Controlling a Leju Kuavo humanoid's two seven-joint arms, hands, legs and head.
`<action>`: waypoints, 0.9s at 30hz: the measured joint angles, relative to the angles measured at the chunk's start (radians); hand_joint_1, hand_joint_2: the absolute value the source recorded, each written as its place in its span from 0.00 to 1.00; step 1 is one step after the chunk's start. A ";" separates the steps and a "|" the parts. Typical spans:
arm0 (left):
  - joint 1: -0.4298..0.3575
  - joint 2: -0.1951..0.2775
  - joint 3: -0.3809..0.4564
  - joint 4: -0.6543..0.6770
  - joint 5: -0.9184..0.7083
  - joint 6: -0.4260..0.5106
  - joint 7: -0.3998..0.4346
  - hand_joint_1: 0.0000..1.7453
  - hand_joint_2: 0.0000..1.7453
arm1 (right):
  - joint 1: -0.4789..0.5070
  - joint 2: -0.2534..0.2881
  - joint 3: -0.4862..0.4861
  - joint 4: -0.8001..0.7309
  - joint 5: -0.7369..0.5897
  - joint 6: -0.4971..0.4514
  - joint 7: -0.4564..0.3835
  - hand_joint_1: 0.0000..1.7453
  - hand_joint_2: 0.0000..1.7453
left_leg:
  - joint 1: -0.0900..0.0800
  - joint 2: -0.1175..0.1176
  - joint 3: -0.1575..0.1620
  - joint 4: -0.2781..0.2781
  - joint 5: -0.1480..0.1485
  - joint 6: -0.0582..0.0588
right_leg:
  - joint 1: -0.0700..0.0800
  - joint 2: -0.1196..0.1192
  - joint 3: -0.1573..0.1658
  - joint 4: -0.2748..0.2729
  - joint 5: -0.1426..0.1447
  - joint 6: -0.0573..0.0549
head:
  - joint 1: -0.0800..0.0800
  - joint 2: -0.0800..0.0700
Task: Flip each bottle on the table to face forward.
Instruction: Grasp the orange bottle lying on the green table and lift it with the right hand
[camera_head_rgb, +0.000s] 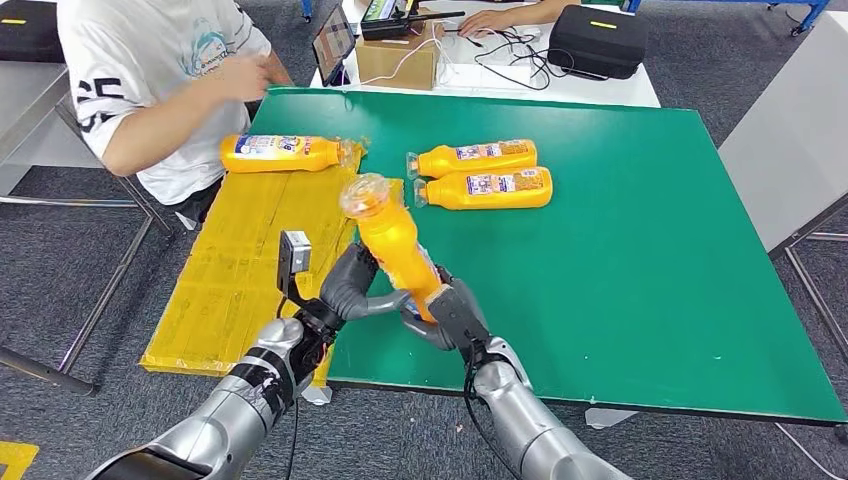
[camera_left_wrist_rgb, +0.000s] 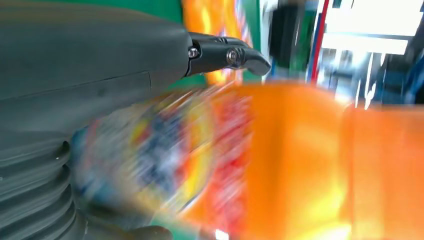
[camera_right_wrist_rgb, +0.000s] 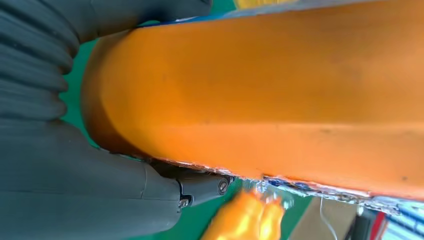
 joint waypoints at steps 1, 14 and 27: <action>0.000 -0.002 -0.003 -0.004 -0.004 0.031 -0.004 0.00 1.00 | 0.004 0.004 0.001 0.001 -0.003 0.001 0.000 1.00 1.00 | 0.000 0.000 0.000 0.000 0.000 0.000 | 0.000 0.000 0.000 0.000 0.000 0.000 | 0.000 0.000; -0.012 -0.025 -0.018 -0.013 -0.063 0.291 -0.041 0.00 1.00 | 0.012 0.019 0.002 0.011 -0.015 0.004 0.012 1.00 1.00 | 0.000 0.000 0.000 0.000 0.000 0.000 | 0.000 0.000 0.000 0.000 0.000 0.000 | 0.000 0.000; -0.037 -0.028 -0.015 0.005 -0.070 0.324 -0.058 1.00 1.00 | 0.005 0.023 0.019 0.015 -0.011 -0.003 0.005 0.08 1.00 | 0.000 0.000 0.000 0.000 0.000 0.000 | 0.000 0.000 0.000 0.000 0.000 0.000 | 0.000 0.000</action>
